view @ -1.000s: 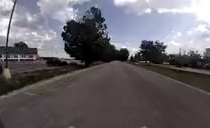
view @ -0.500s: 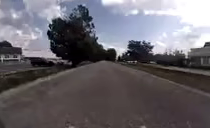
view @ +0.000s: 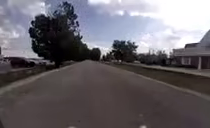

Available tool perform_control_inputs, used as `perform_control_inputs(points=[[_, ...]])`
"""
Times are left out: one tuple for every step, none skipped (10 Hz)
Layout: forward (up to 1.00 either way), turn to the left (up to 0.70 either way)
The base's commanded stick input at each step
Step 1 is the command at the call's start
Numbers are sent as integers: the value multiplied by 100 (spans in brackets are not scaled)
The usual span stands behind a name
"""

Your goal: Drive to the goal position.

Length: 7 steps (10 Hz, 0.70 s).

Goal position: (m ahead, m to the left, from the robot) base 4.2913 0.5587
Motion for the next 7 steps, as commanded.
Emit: perform_control_inputs(points=[[70,9],[70,35],[70,35],[70,35],[70,35],[70,35],[70,27]])
